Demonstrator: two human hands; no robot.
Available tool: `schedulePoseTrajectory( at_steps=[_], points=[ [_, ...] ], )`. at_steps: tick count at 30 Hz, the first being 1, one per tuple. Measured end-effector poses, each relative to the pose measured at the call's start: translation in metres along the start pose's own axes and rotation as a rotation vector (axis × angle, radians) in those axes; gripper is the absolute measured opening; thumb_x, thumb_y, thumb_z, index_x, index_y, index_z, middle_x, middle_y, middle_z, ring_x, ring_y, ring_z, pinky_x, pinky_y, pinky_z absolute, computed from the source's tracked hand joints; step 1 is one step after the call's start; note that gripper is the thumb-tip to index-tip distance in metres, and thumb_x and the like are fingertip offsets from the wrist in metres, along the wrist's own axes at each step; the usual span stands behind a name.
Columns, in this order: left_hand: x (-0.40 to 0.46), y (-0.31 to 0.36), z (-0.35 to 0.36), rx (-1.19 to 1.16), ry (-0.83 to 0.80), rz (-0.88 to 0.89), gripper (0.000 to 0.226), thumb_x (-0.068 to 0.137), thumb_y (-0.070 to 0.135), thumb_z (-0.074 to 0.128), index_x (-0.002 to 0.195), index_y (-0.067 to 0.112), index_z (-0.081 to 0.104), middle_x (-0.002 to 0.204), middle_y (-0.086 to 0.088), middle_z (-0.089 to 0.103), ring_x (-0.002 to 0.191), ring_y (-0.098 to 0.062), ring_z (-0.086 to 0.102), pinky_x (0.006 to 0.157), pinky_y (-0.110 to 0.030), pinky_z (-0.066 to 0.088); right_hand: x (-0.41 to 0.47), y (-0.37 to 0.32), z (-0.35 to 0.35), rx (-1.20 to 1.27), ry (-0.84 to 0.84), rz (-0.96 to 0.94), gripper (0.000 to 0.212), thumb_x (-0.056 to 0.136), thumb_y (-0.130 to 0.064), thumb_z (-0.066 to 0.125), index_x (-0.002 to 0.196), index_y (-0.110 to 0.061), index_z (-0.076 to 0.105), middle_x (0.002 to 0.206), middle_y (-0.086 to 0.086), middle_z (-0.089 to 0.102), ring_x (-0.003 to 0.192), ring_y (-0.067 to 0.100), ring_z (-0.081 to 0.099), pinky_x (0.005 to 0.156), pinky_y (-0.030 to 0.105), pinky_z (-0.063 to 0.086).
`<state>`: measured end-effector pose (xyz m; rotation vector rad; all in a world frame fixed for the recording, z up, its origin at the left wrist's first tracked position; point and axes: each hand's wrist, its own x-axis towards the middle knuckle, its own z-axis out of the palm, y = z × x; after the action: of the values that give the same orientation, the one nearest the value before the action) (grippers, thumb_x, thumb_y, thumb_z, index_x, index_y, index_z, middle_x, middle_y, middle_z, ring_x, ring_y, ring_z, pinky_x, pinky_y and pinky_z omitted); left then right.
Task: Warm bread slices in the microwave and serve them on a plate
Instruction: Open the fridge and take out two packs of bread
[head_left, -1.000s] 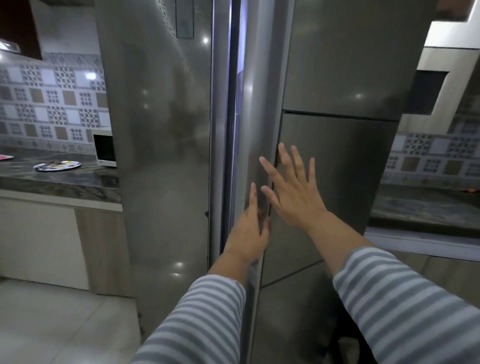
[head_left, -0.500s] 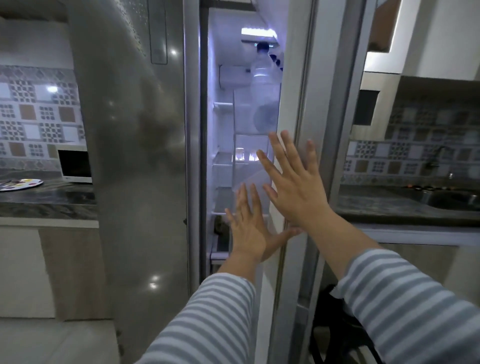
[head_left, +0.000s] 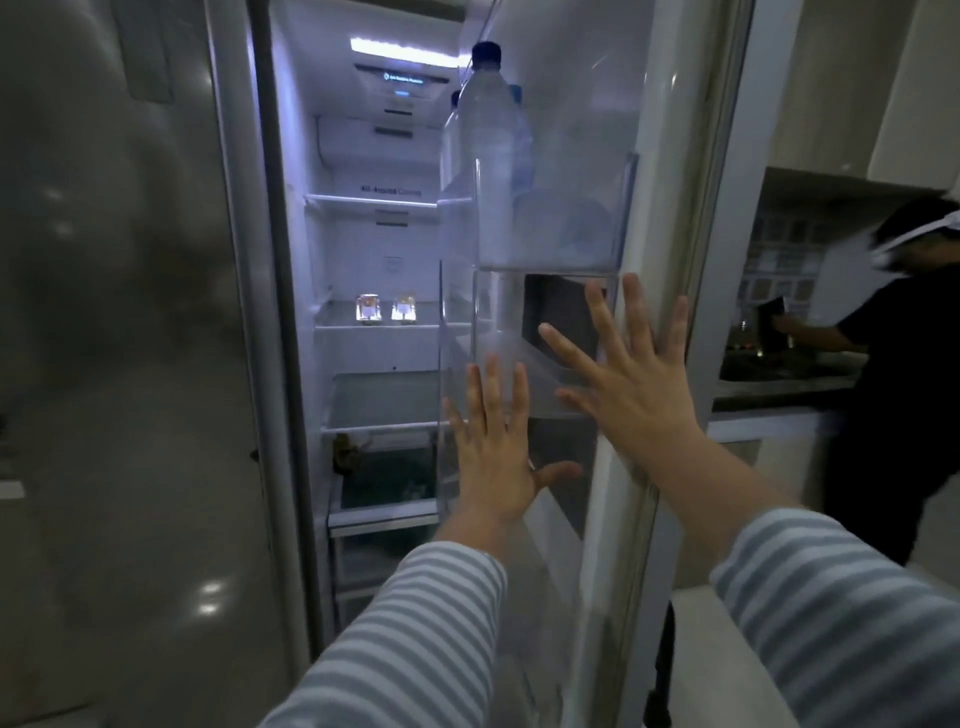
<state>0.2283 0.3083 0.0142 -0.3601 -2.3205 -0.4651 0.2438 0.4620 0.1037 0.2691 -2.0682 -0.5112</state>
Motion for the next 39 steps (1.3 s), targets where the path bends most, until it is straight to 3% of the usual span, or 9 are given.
schedulePoseTrajectory(
  at_steps=[6, 14, 20, 23, 25, 28, 30, 33, 39],
  points=[
    [0.003, 0.037, 0.024, 0.088, 0.094, 0.011, 0.133, 0.063, 0.082, 0.058, 0.148, 0.023, -0.026, 0.154, -0.009, -0.034, 0.145, -0.035, -0.020, 0.111, -0.063, -0.014, -0.020, 0.025, 0.013, 0.035, -0.007, 0.042, 0.079, 0.086, -0.062, 0.041, 0.151, -0.043, 0.000, 0.160, 0.015, -0.006, 0.144, 0.044, -0.008, 0.110, 0.066, -0.001],
    [0.005, 0.047, 0.034, 0.100, 0.138, 0.030, 0.128, 0.064, 0.084, 0.053, 0.149, 0.023, -0.022, 0.156, -0.010, -0.030, 0.145, -0.035, -0.017, 0.111, -0.065, -0.007, -0.026, 0.036, 0.018, 0.084, -0.059, 0.041, 0.075, 0.089, -0.060, 0.033, 0.151, -0.040, -0.005, 0.159, 0.014, -0.012, 0.144, 0.044, -0.012, 0.111, 0.068, 0.004],
    [-0.007, 0.009, 0.010, 0.082, 0.126, -0.006, 0.077, 0.096, 0.059, 0.020, 0.151, 0.020, -0.016, 0.161, -0.009, -0.007, 0.149, -0.027, -0.006, 0.114, -0.063, -0.003, -0.034, -0.007, 0.004, 0.229, 0.024, 0.061, 0.059, 0.097, -0.043, 0.033, 0.152, -0.028, 0.019, 0.160, 0.017, 0.005, 0.148, 0.034, 0.003, 0.115, 0.062, 0.005],
    [-0.028, -0.034, -0.008, 0.054, 0.076, -0.081, 0.066, 0.101, 0.045, 0.028, 0.153, 0.019, -0.002, 0.162, -0.004, 0.002, 0.149, -0.020, -0.001, 0.116, -0.054, -0.006, -0.040, -0.055, 0.004, 0.344, 0.065, -0.016, 0.051, 0.096, -0.031, 0.036, 0.147, -0.024, 0.033, 0.158, 0.015, 0.018, 0.147, 0.031, 0.012, 0.115, 0.060, 0.011],
    [-0.045, -0.066, -0.017, 0.033, -0.029, -0.142, 0.059, 0.101, 0.035, 0.039, 0.152, 0.016, 0.017, 0.160, -0.003, 0.019, 0.148, -0.019, 0.012, 0.118, -0.051, 0.007, -0.046, -0.090, 0.007, 0.427, 0.001, -0.065, 0.052, 0.092, -0.027, 0.035, 0.143, -0.022, 0.040, 0.156, 0.015, 0.027, 0.146, 0.030, 0.019, 0.116, 0.058, 0.014],
    [-0.068, -0.106, -0.024, -0.028, -0.241, -0.243, 0.045, 0.096, 0.024, 0.050, 0.139, 0.017, 0.044, 0.142, -0.006, 0.047, 0.133, -0.026, 0.042, 0.110, -0.045, 0.033, -0.057, -0.139, 0.019, 0.510, -0.132, -0.157, 0.050, 0.080, -0.022, 0.057, 0.130, -0.018, 0.057, 0.147, 0.017, 0.043, 0.139, 0.032, 0.036, 0.112, 0.056, 0.024],
    [-0.085, -0.127, -0.025, -0.081, -0.422, -0.341, 0.039, 0.094, 0.021, 0.052, 0.133, 0.018, 0.052, 0.133, -0.006, 0.054, 0.121, -0.026, 0.052, 0.103, -0.042, 0.041, -0.068, -0.167, 0.027, 0.546, -0.319, -0.177, 0.050, 0.083, -0.020, 0.060, 0.133, -0.019, 0.054, 0.153, 0.016, 0.031, 0.144, 0.030, 0.024, 0.114, 0.054, 0.018],
    [-0.110, -0.154, -0.023, -0.082, -0.545, -0.476, 0.037, 0.093, 0.023, 0.053, 0.130, 0.021, 0.055, 0.131, -0.005, 0.058, 0.115, -0.025, 0.056, 0.102, -0.039, 0.044, -0.078, -0.203, 0.049, 0.606, -0.634, -0.168, 0.050, 0.093, -0.023, 0.046, 0.143, -0.024, 0.039, 0.160, 0.008, 0.013, 0.148, 0.024, 0.006, 0.118, 0.049, 0.008],
    [-0.116, -0.213, -0.003, -0.032, -0.688, -0.571, 0.043, 0.093, 0.026, 0.052, 0.136, 0.022, 0.049, 0.127, -0.006, 0.058, 0.113, -0.026, 0.056, 0.099, -0.040, 0.046, -0.065, -0.257, 0.094, 0.696, -0.852, -0.115, 0.046, 0.095, -0.025, 0.043, 0.142, -0.024, 0.042, 0.154, 0.007, 0.028, 0.143, 0.026, 0.020, 0.116, 0.047, 0.021]
  ],
)
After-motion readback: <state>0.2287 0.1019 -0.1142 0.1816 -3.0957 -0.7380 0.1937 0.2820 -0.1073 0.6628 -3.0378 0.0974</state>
